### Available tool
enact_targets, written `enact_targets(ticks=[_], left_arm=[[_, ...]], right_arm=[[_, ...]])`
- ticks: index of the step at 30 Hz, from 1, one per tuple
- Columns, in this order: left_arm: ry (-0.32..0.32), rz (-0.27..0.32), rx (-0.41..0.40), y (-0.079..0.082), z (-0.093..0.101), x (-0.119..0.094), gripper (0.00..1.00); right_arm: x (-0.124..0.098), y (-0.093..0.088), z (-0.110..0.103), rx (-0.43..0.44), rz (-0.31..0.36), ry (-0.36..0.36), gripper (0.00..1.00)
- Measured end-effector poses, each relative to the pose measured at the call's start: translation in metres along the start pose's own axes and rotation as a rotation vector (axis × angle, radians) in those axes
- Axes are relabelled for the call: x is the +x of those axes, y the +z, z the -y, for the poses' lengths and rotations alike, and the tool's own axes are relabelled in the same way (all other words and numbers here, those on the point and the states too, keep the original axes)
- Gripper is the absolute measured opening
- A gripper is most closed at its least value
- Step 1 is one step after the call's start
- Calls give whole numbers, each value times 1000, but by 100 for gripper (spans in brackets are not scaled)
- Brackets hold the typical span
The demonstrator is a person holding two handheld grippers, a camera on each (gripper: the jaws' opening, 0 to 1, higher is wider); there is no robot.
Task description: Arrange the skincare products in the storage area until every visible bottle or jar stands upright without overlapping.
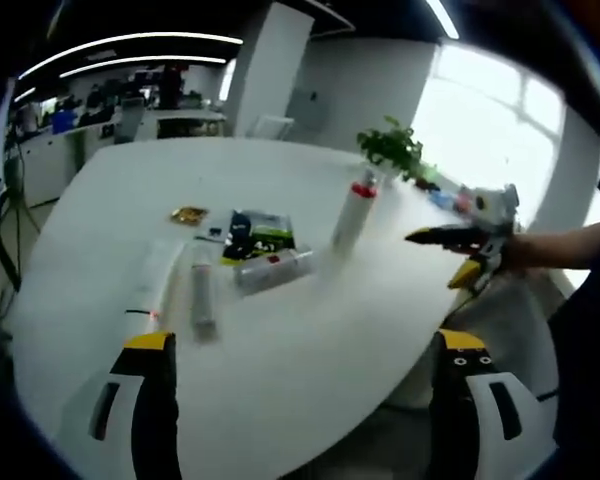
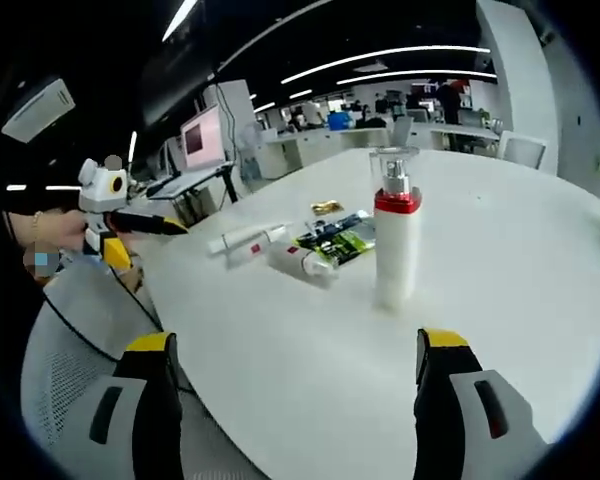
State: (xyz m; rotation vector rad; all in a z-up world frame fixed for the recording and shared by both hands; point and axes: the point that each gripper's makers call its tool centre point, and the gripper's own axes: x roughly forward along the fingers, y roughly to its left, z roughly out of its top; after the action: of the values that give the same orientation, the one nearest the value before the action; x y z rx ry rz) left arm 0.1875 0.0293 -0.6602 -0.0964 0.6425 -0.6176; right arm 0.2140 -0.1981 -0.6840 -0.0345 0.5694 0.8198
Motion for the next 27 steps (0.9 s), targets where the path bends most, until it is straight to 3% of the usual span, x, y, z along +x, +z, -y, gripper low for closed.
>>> enact_targets(ticks=[3, 6, 11, 27], left_arm=[[19, 17, -8, -1, -3, -5, 98], [49, 23, -17, -5, -8, -7, 97], [68, 57, -27, 5, -11, -9, 96], [75, 44, -29, 1, -14, -9, 97]], right_arm=[[-2, 5, -5, 43, 41, -7, 99], [-1, 2, -8, 47, 34, -15, 98], [-2, 4, -12, 45, 46, -21, 98], [0, -1, -11, 2, 12, -35, 98]])
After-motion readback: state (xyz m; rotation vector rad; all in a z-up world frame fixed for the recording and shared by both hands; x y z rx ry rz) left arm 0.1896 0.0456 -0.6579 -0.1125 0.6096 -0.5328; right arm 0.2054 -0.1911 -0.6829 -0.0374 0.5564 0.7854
